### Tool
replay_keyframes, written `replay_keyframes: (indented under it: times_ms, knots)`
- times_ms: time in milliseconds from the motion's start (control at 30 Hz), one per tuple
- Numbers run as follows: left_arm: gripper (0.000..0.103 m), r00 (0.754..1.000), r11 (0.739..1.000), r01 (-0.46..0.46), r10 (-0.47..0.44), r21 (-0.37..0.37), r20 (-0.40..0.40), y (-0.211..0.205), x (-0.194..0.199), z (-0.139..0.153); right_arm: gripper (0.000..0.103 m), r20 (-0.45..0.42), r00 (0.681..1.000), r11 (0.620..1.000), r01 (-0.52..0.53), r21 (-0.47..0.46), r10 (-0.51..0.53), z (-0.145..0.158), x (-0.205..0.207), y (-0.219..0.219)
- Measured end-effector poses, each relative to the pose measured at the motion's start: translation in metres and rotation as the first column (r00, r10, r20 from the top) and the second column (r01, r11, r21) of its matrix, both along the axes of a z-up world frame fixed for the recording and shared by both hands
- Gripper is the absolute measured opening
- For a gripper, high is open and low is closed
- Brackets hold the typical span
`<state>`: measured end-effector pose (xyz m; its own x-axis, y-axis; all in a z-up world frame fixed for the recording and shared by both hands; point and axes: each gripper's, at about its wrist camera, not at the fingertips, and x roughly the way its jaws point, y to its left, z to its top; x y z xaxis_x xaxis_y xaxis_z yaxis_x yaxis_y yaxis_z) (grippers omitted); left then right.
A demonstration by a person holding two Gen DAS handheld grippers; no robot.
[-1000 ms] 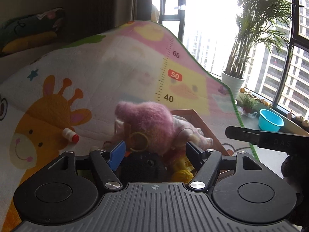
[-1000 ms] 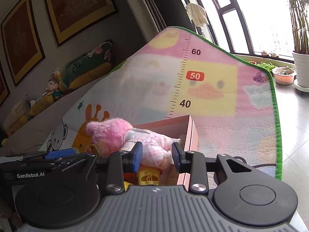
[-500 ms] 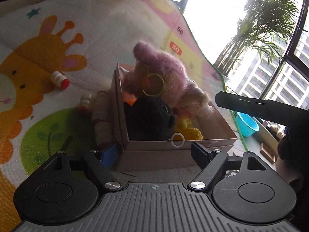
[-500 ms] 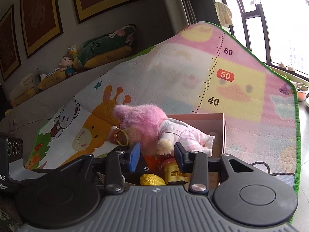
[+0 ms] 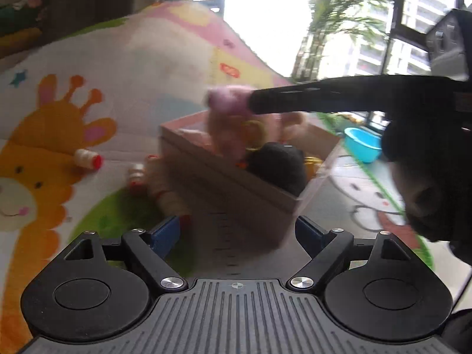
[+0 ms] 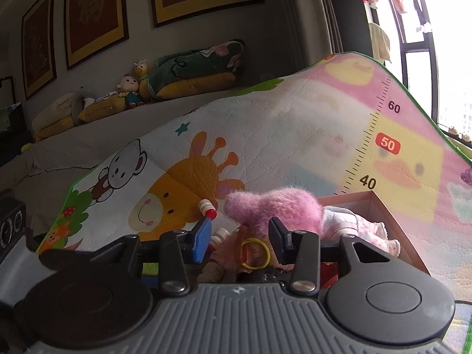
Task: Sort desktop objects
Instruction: 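Grasp a red-capped white bottle with the left tool while the right tool grasps another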
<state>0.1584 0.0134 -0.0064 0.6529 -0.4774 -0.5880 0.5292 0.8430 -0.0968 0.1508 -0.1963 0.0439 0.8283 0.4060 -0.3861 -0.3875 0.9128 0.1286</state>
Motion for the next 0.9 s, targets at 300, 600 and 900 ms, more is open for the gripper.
replay_keyframes:
  times_ms: [300, 600, 900]
  knots:
    - [0.064, 0.966, 0.961, -0.243, 0.227, -0.133, -0.125, 0.051, 0.104, 0.002, 0.042, -0.094, 0.995, 0.978, -0.049, -0.204, 0.03, -0.051, 0.007, 0.085]
    - [0.064, 0.978, 0.978, -0.194, 0.186, -0.074, -0.098, 0.015, 0.144, -0.023, 0.04, -0.069, 0.99, 0.941, 0.093, -0.326, -0.122, -0.075, 0.018, 0.127]
    - [0.063, 0.97, 0.97, -0.243, 0.243, 0.011, -0.031, 0.031, 0.147, -0.035, 0.04, -0.073, 0.972, 0.898, 0.176, -0.403, -0.223, -0.09, 0.026, 0.145]
